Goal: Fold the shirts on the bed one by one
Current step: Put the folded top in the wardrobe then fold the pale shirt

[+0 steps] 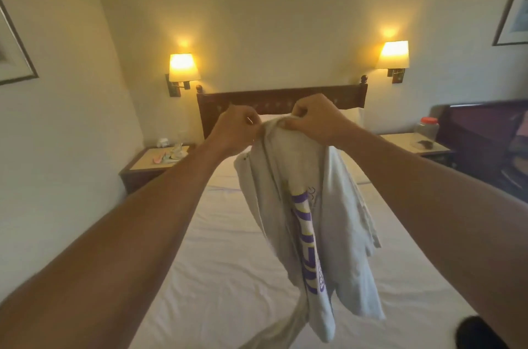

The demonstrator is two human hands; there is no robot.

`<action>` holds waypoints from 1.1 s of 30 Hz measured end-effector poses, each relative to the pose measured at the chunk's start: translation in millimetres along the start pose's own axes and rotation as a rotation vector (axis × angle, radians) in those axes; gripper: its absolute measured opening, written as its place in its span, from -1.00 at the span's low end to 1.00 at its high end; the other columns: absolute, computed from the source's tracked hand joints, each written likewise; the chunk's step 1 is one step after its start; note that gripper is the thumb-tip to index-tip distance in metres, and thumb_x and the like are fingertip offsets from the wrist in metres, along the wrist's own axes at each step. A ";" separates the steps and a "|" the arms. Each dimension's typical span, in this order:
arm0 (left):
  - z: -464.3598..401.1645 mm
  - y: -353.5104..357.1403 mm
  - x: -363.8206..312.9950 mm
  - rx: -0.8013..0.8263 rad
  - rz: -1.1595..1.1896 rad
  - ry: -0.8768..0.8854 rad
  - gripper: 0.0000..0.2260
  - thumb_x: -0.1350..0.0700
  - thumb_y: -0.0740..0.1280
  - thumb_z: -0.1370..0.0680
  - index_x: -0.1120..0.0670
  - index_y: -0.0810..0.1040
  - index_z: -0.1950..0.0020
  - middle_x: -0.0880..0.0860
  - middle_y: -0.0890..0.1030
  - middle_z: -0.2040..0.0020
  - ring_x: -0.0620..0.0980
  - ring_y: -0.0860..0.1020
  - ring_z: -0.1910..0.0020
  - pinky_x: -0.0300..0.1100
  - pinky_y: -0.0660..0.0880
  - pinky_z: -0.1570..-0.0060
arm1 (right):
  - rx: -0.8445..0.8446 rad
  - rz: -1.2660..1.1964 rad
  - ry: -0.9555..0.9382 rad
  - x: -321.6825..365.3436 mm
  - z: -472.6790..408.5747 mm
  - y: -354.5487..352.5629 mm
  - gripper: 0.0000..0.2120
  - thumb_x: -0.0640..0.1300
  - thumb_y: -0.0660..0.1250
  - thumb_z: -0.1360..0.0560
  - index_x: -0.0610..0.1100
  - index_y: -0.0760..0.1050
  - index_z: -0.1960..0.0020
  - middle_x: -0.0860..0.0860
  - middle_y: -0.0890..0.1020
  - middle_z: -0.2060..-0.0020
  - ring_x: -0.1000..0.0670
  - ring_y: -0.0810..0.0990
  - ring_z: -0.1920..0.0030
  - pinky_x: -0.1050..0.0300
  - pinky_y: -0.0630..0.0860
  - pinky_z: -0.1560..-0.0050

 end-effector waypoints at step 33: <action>-69.1 100.6 162.3 0.599 -0.946 0.095 -0.89 0.18 0.25 -0.60 -0.04 0.41 -0.01 -0.03 0.33 0.10 0.08 0.48 0.18 -0.02 0.43 0.27 | 0.100 0.131 0.642 -329.2 60.7 92.3 -0.78 -0.38 0.23 -0.43 -0.11 0.53 0.22 -0.08 0.58 0.29 -0.19 0.54 0.21 0.12 0.37 0.34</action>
Point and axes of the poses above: each hand's wrist, its own z-axis away from the middle knuckle, its own y-axis out of the palm, x = y × z, the point moved 3 cm from there along -z, towards the middle knuckle
